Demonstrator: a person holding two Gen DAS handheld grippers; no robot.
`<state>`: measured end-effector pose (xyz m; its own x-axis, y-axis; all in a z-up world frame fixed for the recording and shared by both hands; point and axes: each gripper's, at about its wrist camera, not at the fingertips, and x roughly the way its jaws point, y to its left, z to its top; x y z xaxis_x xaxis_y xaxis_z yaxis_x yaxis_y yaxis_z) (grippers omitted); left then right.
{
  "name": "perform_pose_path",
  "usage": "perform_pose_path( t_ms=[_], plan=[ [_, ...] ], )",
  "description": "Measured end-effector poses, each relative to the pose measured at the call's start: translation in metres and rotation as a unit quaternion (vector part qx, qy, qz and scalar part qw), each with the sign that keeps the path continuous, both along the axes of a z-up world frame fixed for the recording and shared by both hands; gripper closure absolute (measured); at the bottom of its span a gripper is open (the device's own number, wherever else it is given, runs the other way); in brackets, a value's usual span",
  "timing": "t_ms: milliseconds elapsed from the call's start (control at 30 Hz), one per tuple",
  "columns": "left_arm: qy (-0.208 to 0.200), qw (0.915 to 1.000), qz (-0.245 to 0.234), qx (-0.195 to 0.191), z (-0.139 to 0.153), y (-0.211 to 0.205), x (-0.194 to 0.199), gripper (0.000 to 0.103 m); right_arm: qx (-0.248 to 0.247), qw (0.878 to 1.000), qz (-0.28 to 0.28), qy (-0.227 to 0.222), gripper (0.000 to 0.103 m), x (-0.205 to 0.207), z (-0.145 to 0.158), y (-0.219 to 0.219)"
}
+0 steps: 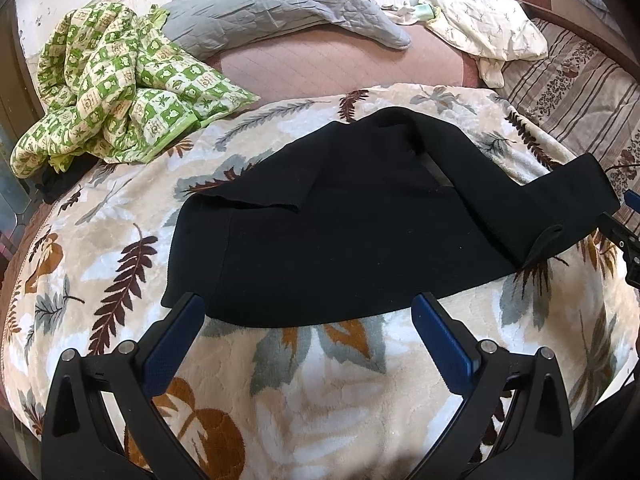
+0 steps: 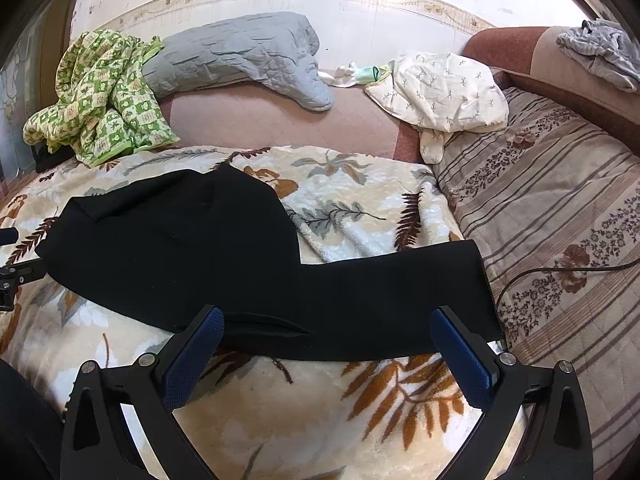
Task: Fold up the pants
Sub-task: 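Position both grippers open above the waistband of the black pants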
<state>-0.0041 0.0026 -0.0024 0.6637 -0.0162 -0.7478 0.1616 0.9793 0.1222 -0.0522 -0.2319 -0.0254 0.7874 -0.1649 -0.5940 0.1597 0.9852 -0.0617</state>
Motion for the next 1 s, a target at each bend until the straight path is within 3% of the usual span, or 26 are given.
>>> perform_pose_path(
  t_ms=[1000],
  plan=[
    [0.055,0.9976,0.003,-0.042,-0.026,0.009,0.024,0.0,-0.028,1.0,0.003,0.009,0.001,0.018,-0.005,0.018]
  ],
)
